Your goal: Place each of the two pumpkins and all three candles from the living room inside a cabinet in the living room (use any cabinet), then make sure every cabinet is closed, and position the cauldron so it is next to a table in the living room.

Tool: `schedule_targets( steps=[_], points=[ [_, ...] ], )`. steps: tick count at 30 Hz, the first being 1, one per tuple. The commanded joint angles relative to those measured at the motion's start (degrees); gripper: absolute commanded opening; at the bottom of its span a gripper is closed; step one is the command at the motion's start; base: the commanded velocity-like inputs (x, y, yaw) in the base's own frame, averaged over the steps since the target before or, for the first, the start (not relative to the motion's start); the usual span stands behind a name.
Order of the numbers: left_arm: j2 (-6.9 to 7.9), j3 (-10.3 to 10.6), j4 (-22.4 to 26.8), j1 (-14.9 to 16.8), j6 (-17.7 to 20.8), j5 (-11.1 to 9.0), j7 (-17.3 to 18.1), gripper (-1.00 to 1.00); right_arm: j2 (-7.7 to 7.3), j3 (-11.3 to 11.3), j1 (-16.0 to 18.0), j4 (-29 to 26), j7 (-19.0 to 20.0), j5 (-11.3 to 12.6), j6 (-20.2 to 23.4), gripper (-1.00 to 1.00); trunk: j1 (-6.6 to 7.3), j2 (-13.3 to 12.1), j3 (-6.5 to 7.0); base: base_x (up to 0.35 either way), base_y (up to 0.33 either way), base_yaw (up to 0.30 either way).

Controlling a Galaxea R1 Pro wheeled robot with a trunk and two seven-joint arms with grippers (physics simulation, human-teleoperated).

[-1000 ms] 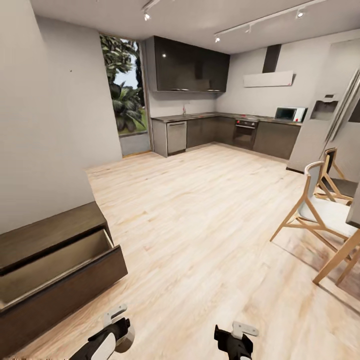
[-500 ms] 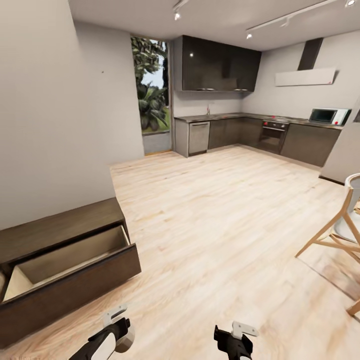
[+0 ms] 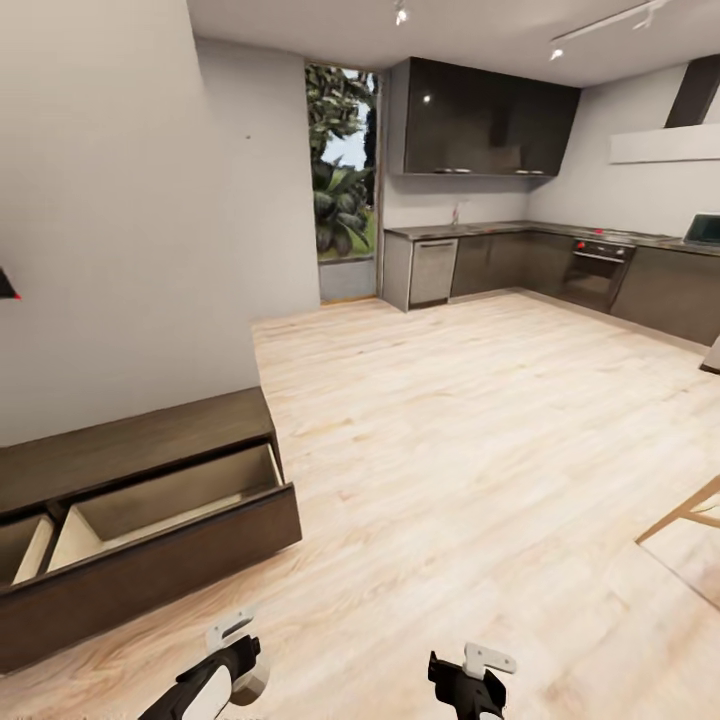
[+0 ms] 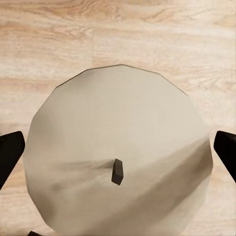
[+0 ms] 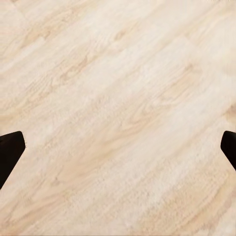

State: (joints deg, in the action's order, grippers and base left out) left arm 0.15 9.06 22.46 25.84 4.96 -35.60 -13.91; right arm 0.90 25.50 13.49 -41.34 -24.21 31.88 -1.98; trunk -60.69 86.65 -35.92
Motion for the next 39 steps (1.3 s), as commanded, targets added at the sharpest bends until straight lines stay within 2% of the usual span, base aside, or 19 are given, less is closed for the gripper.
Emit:
schedule_targets(
  steps=[1, 9, 20, 39],
  points=[
    [0.0, 0.26, 0.12, 0.03, 0.28, -0.14, -0.41, -1.0, -0.04, 0.29, 0.04, -0.06, -0.45, 0.59, -0.18, 1.0, -0.01, 0.03, -0.13, 0.081, -0.008, 0.194],
    [0.01, 0.26, 0.13, 0.02, 0.28, -0.17, -0.41, -1.0, 1.04, 0.28, 0.13, -0.06, -0.66, 0.57, -0.18, 1.0, -0.01, 0.03, -0.74, 0.084, -0.002, 0.188],
    [0.02, 0.17, 0.13, 0.0, 0.26, -0.25, -0.41, -1.0, 1.03, 0.4, 0.13, -0.08, -0.58, 0.3, -0.77, 1.0, -0.01, 0.03, -0.98, 0.216, 0.0, 0.056],
    [0.02, 0.2, 0.12, 0.01, 0.23, -0.08, -0.41, -1.0, 1.12, 0.34, 0.13, -0.06, -0.6, 0.38, -0.48, 1.0, -0.01, 0.03, -2.24, 0.266, -0.038, 0.188]
  ],
)
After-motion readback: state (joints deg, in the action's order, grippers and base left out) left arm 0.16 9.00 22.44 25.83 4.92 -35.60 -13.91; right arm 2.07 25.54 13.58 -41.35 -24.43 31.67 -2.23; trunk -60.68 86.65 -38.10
